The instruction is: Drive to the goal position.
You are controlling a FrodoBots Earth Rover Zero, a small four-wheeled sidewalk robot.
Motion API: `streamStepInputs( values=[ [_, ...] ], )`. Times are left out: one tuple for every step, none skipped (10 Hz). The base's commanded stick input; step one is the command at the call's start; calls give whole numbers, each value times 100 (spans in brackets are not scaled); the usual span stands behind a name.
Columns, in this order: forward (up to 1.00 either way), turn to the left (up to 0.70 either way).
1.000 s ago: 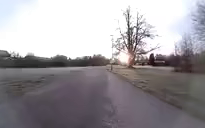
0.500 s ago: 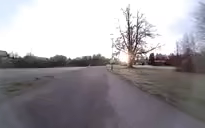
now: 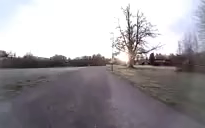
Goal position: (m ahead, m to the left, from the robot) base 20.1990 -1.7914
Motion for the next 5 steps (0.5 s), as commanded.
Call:
streamStepInputs(
  values=[
    [100, 0],
    [100, 0],
    [100, 0],
    [100, 0],
    [100, 40]
  ],
)
